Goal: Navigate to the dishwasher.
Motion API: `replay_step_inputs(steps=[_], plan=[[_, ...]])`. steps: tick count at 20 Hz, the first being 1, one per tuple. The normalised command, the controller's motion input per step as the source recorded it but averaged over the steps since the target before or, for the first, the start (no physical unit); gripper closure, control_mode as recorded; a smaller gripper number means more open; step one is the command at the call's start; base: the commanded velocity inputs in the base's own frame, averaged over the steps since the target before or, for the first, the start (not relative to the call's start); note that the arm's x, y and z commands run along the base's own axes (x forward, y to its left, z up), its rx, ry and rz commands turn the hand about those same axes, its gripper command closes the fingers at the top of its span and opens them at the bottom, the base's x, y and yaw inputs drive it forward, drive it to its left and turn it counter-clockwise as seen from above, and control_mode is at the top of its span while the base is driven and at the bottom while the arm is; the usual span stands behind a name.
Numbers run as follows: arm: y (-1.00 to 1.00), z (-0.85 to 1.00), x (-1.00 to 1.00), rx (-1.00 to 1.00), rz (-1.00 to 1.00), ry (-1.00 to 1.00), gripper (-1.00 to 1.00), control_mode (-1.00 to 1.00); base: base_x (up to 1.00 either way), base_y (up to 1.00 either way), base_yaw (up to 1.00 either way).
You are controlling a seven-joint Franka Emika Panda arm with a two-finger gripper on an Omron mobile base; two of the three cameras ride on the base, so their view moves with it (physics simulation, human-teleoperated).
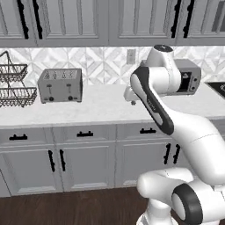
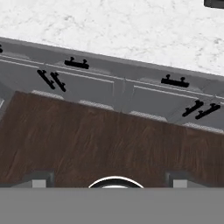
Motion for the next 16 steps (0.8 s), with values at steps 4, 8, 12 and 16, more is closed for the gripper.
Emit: replay_step_inputs(steps=[4, 8, 12, 16], plan=[[0.00, 0.00, 0.00, 0.00, 0.00, 0.00, -1.00, 1.00, 0.00, -0.79, -0.55], [0.00, 0.00, 0.00, 0.00, 0.00, 0.00, -1.00, 1.00, 0.03, -0.78, -0.58], [0.00, 0.00, 0.00, 0.00, 0.00, 0.00, -1.00, 1.00, 0.10, -0.81, -0.57], [0.00, 0.00, 0.00, 0.00, 0.00, 0.00, -1.00, 1.00, 0.15, -0.83, -0.57]])
